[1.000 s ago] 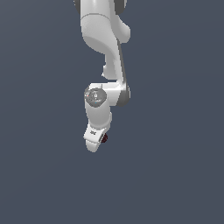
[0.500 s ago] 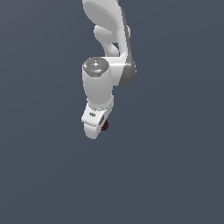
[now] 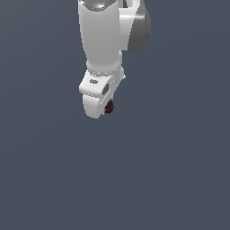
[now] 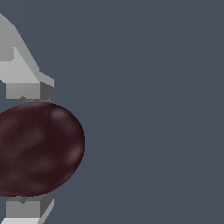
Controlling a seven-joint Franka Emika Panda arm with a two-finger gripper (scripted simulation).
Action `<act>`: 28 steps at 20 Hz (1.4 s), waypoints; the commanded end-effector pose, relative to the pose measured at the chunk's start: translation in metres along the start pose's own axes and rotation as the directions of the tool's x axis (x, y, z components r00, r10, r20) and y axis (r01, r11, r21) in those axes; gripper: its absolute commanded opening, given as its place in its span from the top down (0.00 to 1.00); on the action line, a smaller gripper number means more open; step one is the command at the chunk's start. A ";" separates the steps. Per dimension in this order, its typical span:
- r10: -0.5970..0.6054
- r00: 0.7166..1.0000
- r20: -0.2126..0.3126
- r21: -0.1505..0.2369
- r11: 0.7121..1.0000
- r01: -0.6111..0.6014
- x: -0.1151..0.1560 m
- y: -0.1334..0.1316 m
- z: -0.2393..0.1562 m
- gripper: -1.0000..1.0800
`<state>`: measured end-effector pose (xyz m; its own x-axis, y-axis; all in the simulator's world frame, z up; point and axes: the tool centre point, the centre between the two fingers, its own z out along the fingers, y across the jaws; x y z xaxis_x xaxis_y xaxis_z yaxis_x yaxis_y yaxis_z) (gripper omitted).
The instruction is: Pick up the object and move it to a goal position.
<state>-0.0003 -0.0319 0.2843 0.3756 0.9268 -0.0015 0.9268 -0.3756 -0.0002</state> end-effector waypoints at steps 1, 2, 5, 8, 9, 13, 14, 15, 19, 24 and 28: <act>0.000 1.000 0.000 0.000 1.000 0.000 0.000 -0.006 -0.031 1.00; -0.001 1.000 -0.001 0.000 1.000 0.001 0.001 -0.008 -0.043 1.00; -0.001 1.000 -0.001 0.000 1.000 0.001 0.001 -0.014 -0.077 1.00; 0.000 1.000 -0.002 0.000 1.000 0.000 0.002 -0.020 -0.111 1.00; 0.000 1.000 -0.002 0.000 1.000 0.000 0.002 -0.022 -0.122 1.00; 0.000 1.000 -0.002 0.000 1.000 0.000 0.002 -0.027 -0.158 1.00; 0.001 1.000 -0.002 0.000 1.000 -0.001 0.002 -0.028 -0.166 1.00; 0.001 1.000 -0.002 0.000 1.000 -0.001 0.002 -0.029 -0.173 1.00; 0.002 1.000 -0.002 0.000 1.000 -0.002 0.003 -0.031 -0.195 1.00; 0.002 1.000 -0.002 0.000 1.000 -0.002 0.003 -0.033 -0.212 1.00; 0.002 1.000 -0.002 0.000 1.000 -0.002 0.003 -0.033 -0.217 1.00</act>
<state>-0.0295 -0.0161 0.4989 0.3776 0.9260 0.0001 0.9260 -0.3776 -0.0001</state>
